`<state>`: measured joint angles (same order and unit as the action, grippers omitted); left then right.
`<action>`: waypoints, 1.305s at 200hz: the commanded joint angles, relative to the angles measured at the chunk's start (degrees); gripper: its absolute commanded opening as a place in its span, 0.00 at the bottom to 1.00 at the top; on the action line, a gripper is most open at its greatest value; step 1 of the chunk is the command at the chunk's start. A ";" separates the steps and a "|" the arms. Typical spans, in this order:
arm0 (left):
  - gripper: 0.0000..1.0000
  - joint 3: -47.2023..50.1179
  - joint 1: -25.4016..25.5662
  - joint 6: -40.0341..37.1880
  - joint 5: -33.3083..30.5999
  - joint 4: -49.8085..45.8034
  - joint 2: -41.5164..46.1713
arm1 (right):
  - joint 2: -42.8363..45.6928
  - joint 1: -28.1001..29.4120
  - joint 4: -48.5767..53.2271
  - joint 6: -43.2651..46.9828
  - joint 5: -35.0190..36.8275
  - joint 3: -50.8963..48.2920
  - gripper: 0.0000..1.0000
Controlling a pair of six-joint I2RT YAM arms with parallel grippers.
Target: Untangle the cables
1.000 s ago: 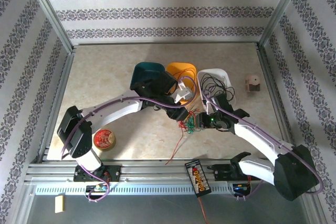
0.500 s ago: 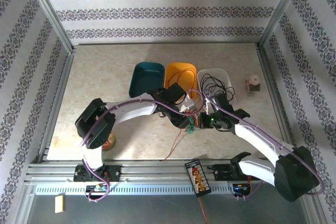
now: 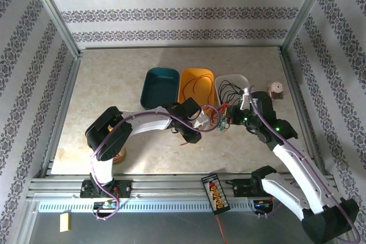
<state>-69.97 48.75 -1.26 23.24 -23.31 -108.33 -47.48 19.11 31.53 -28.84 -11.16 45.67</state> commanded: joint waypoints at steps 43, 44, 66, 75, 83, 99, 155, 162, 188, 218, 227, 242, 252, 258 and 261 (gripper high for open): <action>0.24 0.53 0.47 0.14 -1.26 1.25 0.11 | 4.89 -2.84 2.75 -0.35 13.39 10.77 0.00; 0.24 0.54 0.42 0.13 -1.26 1.25 0.17 | 4.96 -2.89 2.79 -0.35 13.59 10.89 0.00; 0.25 0.86 0.42 0.20 -1.00 0.97 0.83 | 6.18 -3.51 2.84 1.49 17.36 14.29 0.00; 0.26 1.17 0.38 0.45 -0.88 1.20 1.34 | 6.22 -3.85 2.84 2.30 18.16 15.53 0.00; 0.26 1.59 0.38 0.58 -0.82 1.46 1.78 | 5.94 -4.11 2.84 2.95 18.28 16.74 0.00; 0.27 2.18 0.38 0.99 -0.86 1.60 2.41 | 4.77 -4.42 3.16 4.17 17.81 18.94 0.00; 0.28 4.68 0.38 2.06 -0.66 4.55 6.85 | 0.55 -4.86 2.90 4.92 10.36 21.75 0.00; 0.29 5.44 0.38 2.13 -0.74 6.11 8.53 | 0.70 -4.90 2.31 4.83 8.58 21.20 0.00; 0.42 7.64 -0.27 3.83 -0.25 13.46 16.53 | 0.70 -4.86 0.36 5.59 -3.81 19.78 0.00; 0.61 5.91 -1.56 3.89 1.03 13.97 24.23 | -0.52 -4.64 1.28 2.15 -21.00 17.82 0.00; 0.68 5.73 -2.26 3.89 1.15 13.56 26.28 | -0.50 -4.53 1.08 0.85 -25.81 16.17 0.00; 0.74 5.63 -3.50 4.07 2.20 12.82 29.26 | -0.61 -3.85 -0.04 -1.63 -31.55 12.34 0.00; 0.75 5.35 -3.90 3.52 2.41 11.44 30.02 | -1.39 -2.71 -1.47 -2.72 -33.64 9.55 0.00; 0.76 5.22 -3.93 3.00 2.47 10.45 30.05 | -1.98 -1.75 -2.65 -2.96 -34.28 7.94 0.00; 0.76 5.22 -3.97 2.75 2.46 10.07 29.96 | -2.38 -1.23 -3.26 -2.97 -34.58 7.20 0.00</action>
<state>-63.55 45.91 2.35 23.99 -11.84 -79.18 -48.14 15.42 32.67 -28.58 -34.30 58.11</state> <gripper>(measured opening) 0.751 0.048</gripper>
